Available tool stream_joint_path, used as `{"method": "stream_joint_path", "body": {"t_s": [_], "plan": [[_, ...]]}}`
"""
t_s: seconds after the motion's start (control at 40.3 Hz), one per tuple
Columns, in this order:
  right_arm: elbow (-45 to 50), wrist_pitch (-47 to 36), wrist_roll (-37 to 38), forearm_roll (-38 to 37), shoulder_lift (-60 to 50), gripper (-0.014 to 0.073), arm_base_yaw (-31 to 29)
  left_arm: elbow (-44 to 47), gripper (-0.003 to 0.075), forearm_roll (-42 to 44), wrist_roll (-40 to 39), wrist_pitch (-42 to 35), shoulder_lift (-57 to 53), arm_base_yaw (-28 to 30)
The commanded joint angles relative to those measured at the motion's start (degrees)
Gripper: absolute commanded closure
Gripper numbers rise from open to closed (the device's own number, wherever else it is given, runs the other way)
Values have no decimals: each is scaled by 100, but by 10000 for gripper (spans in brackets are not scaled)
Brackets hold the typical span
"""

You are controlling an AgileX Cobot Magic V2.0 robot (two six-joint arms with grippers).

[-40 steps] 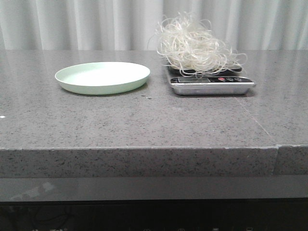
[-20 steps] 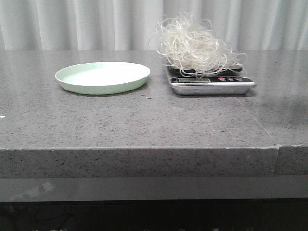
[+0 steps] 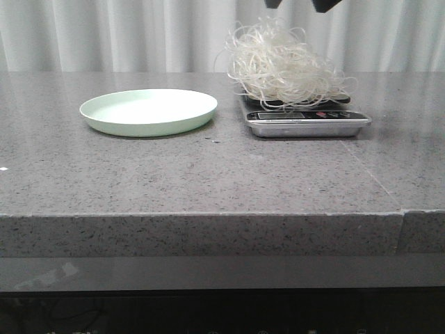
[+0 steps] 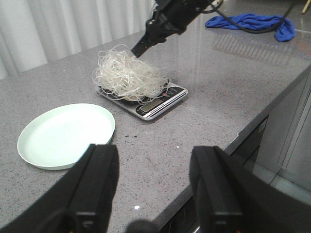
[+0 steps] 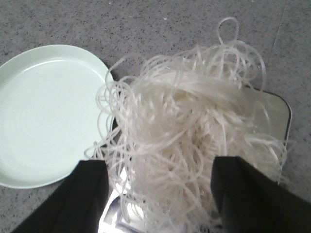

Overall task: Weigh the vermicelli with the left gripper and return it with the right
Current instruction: 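Lower the right gripper onto the vermicelli on the scale and grasp it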

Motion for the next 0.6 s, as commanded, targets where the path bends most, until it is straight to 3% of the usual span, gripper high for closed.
{"method": "stream_joint_path", "body": {"t_s": [0.0, 0.422, 0.57], "plan": [[-508, -278, -48, 73, 70, 32, 5, -137, 293, -43, -55, -407, 51, -38], [-1482, 269, -59, 73, 1194, 36, 5, -137, 293, -43, -55, -407, 51, -38], [-1588, 435, -59, 68, 1309, 165, 5, -137, 293, -43, -55, -407, 51, -38]]}}
